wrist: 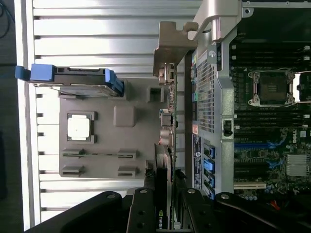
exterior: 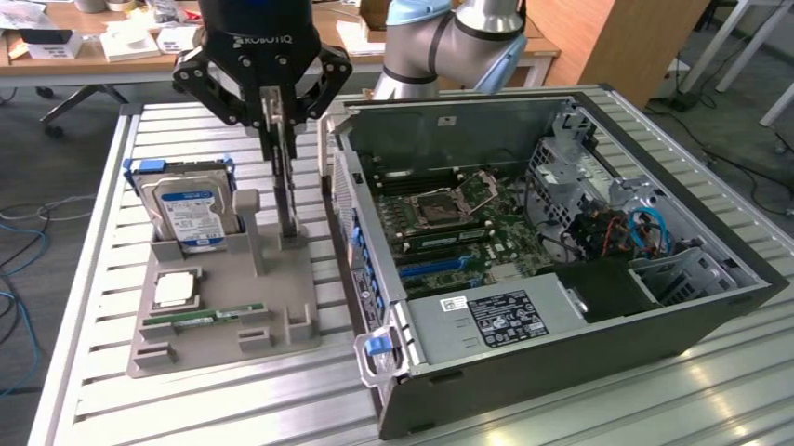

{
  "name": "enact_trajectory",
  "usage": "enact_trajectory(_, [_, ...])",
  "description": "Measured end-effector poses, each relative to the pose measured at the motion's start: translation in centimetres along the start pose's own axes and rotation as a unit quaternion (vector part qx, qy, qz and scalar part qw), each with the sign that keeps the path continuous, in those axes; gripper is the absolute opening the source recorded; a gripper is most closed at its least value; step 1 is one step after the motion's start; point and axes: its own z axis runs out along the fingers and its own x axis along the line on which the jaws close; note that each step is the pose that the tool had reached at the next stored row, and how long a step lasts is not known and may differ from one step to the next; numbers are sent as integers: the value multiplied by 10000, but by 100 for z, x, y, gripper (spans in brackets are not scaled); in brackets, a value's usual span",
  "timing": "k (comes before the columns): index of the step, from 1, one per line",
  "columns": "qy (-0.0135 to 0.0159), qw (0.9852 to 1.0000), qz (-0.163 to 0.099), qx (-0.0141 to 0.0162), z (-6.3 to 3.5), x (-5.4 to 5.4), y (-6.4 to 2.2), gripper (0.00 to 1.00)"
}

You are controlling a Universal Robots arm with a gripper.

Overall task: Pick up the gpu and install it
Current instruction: 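Pick up the gpu and move the gpu toward the slot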

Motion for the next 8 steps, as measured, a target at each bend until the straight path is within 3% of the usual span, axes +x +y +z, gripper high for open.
enact_trajectory(8, [2, 10000, -1, 1, -3, -10, 0, 26])
